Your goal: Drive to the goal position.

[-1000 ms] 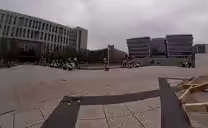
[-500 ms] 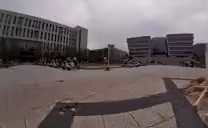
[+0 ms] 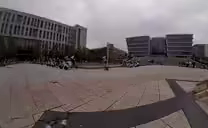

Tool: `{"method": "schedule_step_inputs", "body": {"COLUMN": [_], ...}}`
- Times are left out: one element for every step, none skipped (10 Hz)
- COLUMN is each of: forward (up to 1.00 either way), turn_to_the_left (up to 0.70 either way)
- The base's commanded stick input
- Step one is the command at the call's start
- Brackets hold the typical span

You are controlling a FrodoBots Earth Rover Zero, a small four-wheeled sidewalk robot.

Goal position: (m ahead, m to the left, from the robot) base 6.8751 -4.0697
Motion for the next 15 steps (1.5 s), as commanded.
{"method": "schedule_step_inputs", "body": {"forward": [0.7, 0.7, 0.7, 0.7, 0.7, 0.7, 0.7, 0.7, 0.69, 0.68, 0.64, 0.59, 0.58, 0.58, 0.58], "turn_to_the_left": [-0.14, -0.14, -0.14, -0.14, -0.14, -0.14, -0.14, -0.14, -0.14, -0.14, -0.14, -0.15, -0.14, -0.14, -0.14]}}
